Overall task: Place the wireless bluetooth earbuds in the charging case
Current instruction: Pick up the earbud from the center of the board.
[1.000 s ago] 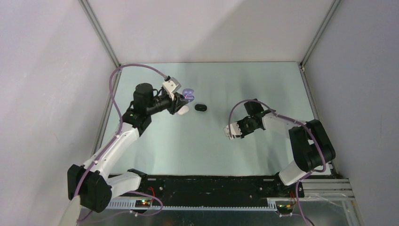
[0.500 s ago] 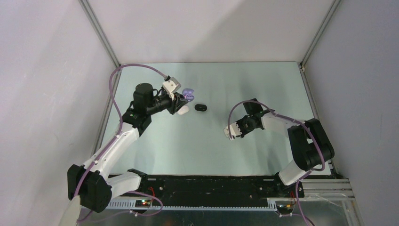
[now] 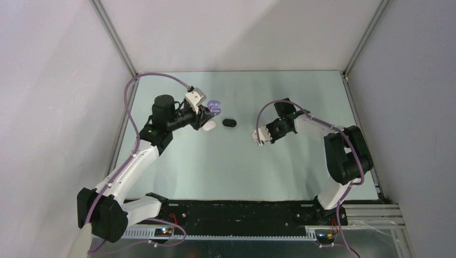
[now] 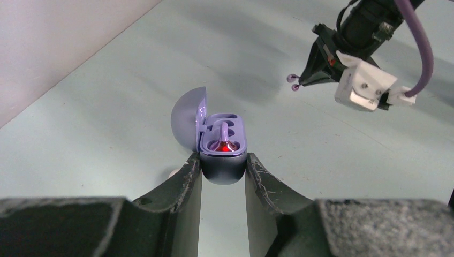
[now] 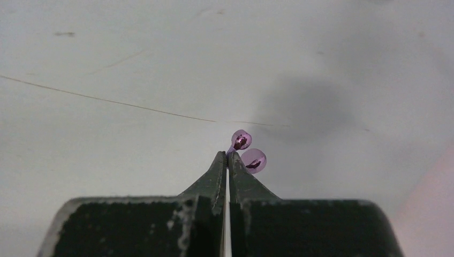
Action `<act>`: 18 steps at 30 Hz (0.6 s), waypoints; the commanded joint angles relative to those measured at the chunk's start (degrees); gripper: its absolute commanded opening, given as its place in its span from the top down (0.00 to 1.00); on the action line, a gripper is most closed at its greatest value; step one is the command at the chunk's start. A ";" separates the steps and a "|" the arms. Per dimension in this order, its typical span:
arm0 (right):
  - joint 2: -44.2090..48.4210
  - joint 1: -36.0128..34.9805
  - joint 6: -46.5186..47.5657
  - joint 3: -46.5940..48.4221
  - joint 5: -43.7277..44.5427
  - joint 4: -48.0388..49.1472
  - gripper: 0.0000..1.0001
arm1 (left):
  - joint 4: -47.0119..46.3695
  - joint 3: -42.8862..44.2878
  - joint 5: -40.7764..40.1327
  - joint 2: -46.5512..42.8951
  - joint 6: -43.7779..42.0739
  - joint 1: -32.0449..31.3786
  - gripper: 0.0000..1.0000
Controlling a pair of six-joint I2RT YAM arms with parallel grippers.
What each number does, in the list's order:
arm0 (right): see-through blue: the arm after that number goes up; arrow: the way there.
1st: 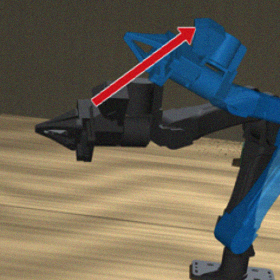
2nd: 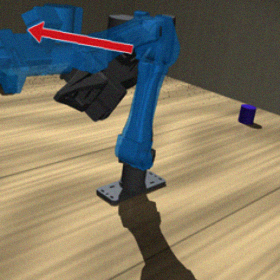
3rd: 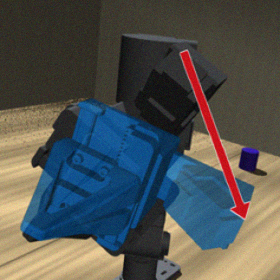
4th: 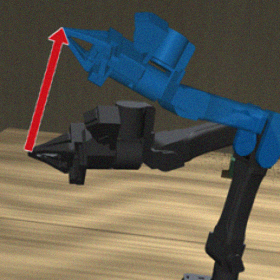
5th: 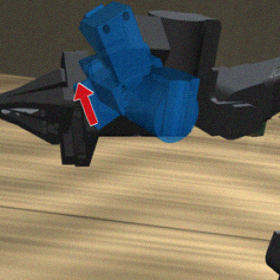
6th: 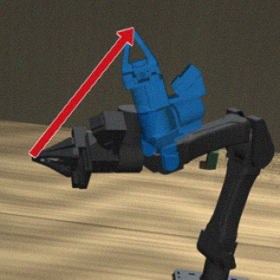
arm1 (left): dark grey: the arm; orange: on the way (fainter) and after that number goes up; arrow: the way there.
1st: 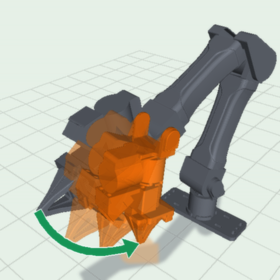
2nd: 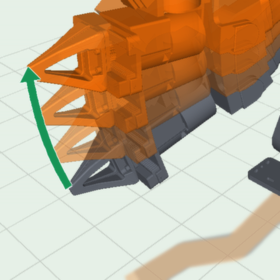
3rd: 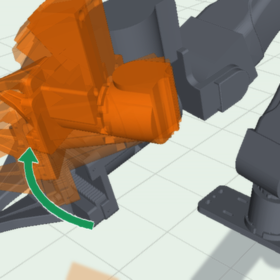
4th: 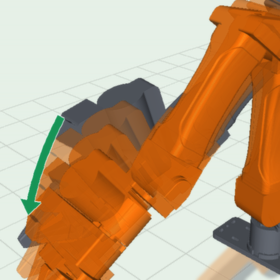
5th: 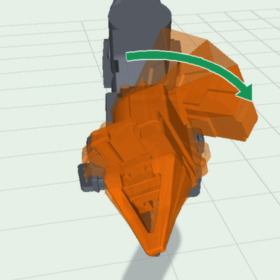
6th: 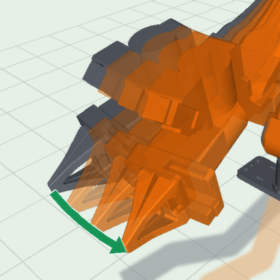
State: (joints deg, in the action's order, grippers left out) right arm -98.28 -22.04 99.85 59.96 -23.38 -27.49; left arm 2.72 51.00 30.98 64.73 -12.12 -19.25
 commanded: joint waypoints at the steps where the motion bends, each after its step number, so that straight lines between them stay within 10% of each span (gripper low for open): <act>1: -0.67 -0.92 -4.51 7.94 -1.19 -10.51 1.00 | -1.78 0.56 -0.66 -1.33 -1.15 0.64 1.00; 7: -2.28 -1.81 -17.90 18.93 -4.05 -27.77 1.00 | -2.37 -0.62 -0.43 -1.24 -1.27 0.78 1.00; 18: -16.15 3.05 -56.29 58.98 -37.71 -63.80 1.00 | -8.56 -3.04 11.88 2.66 -8.12 1.19 1.00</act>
State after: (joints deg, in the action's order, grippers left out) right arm -111.81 -20.01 58.30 109.69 -45.76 -76.18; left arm -1.04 47.11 34.81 65.17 -15.79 -18.44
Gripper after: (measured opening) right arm 0.009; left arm 0.338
